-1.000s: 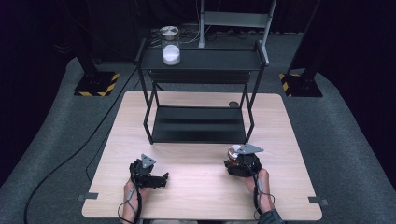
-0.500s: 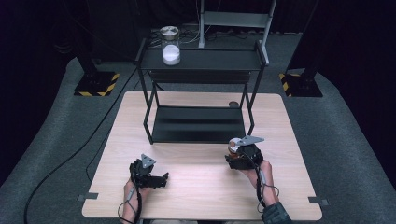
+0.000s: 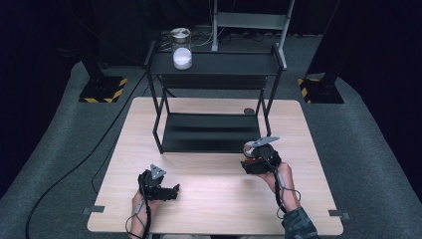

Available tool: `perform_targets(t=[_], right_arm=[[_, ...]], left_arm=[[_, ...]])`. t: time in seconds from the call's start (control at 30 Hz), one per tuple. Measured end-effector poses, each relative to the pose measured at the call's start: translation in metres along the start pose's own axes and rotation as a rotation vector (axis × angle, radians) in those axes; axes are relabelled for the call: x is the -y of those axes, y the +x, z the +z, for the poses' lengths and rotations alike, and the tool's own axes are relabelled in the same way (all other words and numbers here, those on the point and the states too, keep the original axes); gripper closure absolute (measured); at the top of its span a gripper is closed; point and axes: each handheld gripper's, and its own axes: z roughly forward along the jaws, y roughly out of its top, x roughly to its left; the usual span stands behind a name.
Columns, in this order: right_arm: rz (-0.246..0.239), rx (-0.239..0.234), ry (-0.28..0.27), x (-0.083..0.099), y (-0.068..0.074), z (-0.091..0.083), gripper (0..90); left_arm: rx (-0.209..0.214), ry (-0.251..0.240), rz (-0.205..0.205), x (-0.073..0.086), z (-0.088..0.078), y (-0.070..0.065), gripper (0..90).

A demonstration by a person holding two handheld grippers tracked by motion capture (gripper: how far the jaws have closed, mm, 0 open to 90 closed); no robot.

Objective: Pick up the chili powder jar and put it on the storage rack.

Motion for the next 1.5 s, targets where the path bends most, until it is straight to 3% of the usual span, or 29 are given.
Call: perform_targets(t=[0.27, 0.87, 1.5], right_arm=[[-0.014, -0.004, 0.044, -0.020, -0.005, -0.002, 30.6], [-0.058, 0.015, 0.082, -0.063, -0.014, -0.017, 30.6], [-0.087, 0.026, 0.127, -0.093, -0.020, -0.021, 30.6]], left_arm=[[0.000, 0.001, 0.000, 0.000, 0.000, 0.000, 0.2], [0.000, 0.000, 0.000, 0.000, 0.000, 0.000, 0.2], [0.000, 0.000, 0.001, 0.000, 0.000, 0.000, 0.3]])
